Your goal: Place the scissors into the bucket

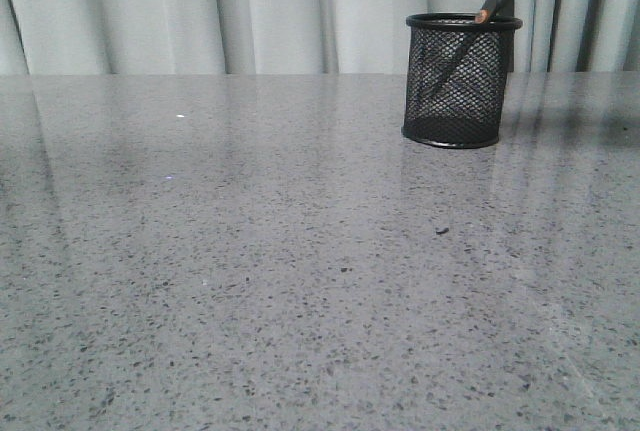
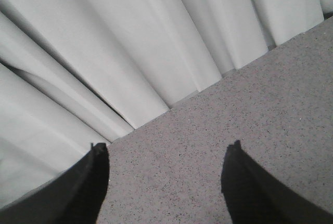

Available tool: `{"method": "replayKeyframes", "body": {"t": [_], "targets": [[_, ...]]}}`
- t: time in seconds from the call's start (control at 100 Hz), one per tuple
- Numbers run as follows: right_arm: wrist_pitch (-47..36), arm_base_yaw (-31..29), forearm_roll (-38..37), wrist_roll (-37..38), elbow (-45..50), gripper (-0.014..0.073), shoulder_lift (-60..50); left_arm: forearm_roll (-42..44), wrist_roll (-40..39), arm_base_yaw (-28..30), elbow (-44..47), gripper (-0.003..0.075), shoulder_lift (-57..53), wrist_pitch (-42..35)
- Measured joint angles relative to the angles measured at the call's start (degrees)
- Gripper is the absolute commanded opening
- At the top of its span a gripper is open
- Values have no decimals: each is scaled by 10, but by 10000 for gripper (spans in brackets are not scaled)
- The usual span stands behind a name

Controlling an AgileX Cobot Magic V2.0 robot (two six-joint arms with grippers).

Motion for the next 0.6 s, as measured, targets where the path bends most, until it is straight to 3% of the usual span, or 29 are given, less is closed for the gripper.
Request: {"method": "replayKeyframes", "body": {"t": [0.19, 0.43, 0.6], "targets": [[-7, 4, -1, -1, 0, -13, 20, 0, 0, 0, 0, 420, 0, 5], [-18, 4, -1, -1, -3, 292, 28, 0, 0, 0, 0, 420, 0, 9], [-31, 3, 0, -1, -9, 302, 28, 0, 0, 0, 0, 420, 0, 9]]}}
